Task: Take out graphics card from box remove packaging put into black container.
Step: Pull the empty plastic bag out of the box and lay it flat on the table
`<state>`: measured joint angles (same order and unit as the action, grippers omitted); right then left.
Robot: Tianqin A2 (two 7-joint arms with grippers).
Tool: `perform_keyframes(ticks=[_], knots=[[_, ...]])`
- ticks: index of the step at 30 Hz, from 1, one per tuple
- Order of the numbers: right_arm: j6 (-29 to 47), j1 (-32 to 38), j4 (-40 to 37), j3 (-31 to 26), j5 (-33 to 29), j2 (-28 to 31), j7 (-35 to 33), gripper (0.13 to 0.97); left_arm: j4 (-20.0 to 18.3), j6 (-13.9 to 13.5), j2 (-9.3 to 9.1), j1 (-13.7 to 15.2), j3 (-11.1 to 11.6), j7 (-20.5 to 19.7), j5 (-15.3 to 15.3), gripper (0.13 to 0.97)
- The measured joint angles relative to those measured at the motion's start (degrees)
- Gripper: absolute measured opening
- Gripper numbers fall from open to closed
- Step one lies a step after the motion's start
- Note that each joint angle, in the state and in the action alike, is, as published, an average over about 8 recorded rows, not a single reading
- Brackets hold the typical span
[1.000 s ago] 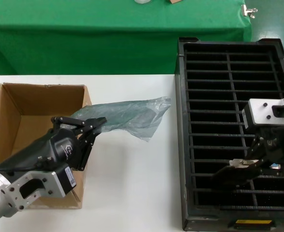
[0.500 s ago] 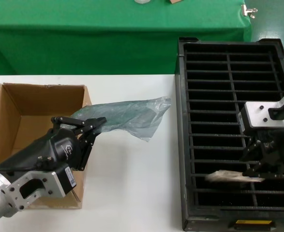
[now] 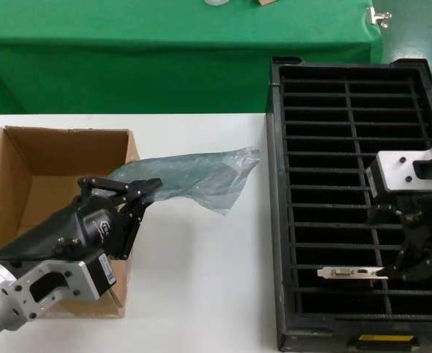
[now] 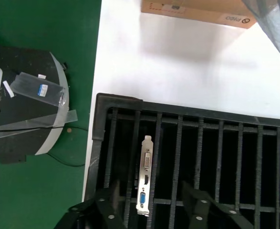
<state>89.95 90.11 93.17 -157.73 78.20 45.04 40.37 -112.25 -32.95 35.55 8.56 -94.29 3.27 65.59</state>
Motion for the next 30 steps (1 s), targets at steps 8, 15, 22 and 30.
perform_keyframes(ticks=[8, 15, 22, 30], knots=[[-0.01, 0.34, 1.67, 0.01, -0.66, 1.14, 0.31, 0.543, -0.03, -0.27, -0.18, 0.08, 0.1, -0.52, -0.33, 0.139], [-0.06, 0.25, 1.79, 0.11, -0.77, 1.21, 0.3, 0.69, -0.06, -5.93, -3.88, 1.7, 1.55, -9.86, -6.38, 0.139], [-0.06, 0.24, 1.79, 0.12, -0.78, 1.21, 0.29, 0.813, 2.02, -21.01, -14.11, 5.01, 4.5, -26.59, -18.56, 0.139], [-0.06, 0.25, 1.79, 0.11, -0.78, 1.21, 0.29, 0.894, 5.21, -36.55, -25.77, 8.55, 7.77, -46.08, -28.96, 0.139]])
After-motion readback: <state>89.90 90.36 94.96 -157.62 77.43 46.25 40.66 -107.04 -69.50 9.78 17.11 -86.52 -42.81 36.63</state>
